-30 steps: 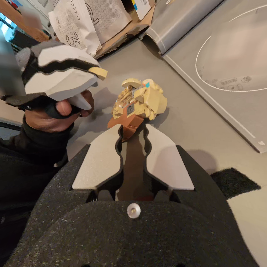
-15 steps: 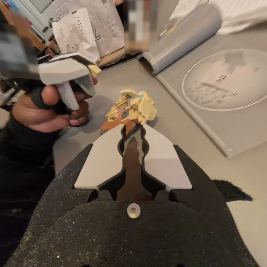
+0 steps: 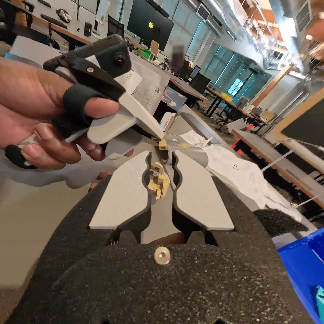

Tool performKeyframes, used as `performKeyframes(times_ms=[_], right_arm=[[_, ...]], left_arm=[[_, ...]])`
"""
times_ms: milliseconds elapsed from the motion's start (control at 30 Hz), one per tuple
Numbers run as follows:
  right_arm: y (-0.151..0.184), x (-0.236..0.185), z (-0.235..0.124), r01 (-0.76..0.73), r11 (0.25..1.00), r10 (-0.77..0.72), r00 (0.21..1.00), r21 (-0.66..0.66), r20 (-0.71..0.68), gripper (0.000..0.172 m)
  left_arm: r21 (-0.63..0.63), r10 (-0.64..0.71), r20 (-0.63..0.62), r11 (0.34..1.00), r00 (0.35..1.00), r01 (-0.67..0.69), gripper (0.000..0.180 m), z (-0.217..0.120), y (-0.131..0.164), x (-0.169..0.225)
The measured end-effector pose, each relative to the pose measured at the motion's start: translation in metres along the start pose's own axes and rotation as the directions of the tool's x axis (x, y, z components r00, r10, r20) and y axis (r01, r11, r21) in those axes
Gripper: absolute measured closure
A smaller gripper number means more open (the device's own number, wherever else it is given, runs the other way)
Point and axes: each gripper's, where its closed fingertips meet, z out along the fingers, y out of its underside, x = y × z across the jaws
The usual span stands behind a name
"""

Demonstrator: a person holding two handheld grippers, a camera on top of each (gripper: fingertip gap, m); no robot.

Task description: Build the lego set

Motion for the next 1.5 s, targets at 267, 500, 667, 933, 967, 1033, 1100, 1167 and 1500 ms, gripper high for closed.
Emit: performKeyframes(times_ms=[267,500,667,933,967,1033,1100,1167,1500], right_arm=[[-0.003,-0.002,0.002,0.033,0.999,-0.032,0.999,0.012,-0.042,0.164],[-0.002,0.01,-0.002,-0.176,0.983,0.177,0.984,0.049,-0.015,0.164],[-0.005,0.01,-0.003,-0.265,0.961,0.264,0.964,0.081,0.022,0.164],[-0.006,0.006,-0.004,-0.424,0.901,0.414,0.904,0.091,0.109,0.164],[-0.006,0.006,-0.004,-0.431,0.898,0.42,0.9,0.094,0.114,0.164],[-0.008,0.005,-0.005,-0.437,0.894,0.424,0.897,0.101,0.125,0.164],[-0.01,0.003,-0.006,-0.436,0.893,0.421,0.897,0.108,0.137,0.164],[-0.011,0.003,-0.006,-0.426,0.898,0.41,0.901,0.111,0.143,0.164],[-0.011,-0.001,-0.01,-0.412,0.905,0.389,0.903,0.109,0.185,0.155]], left_arm=[[-0.047,0.054,0.023,0.998,0.998,-0.052,0.173,0.002,0.008,0.001],[-0.094,0.491,0.024,0.868,0.871,-0.487,0.163,-0.007,-0.002,0.008],[-0.222,0.853,0.08,0.52,0.516,-0.825,0.162,-0.007,-0.007,0.001],[-0.248,0.971,0.038,0.237,0.235,-0.939,0.167,0.001,-0.001,0.011],[-0.257,0.978,0.028,0.206,0.206,-0.944,0.168,0.002,0.0,0.011],[-0.268,0.988,0.01,0.149,0.152,-0.952,0.17,0.002,0.003,0.011],[-0.28,0.994,0.002,0.107,0.111,-0.954,0.172,0.003,0.004,0.011],[-0.28,0.996,-0.006,0.087,0.093,-0.956,0.171,0.003,0.005,0.012],[-0.261,0.998,-0.007,0.06,0.064,-0.963,0.175,0.0,0.003,0.015]])
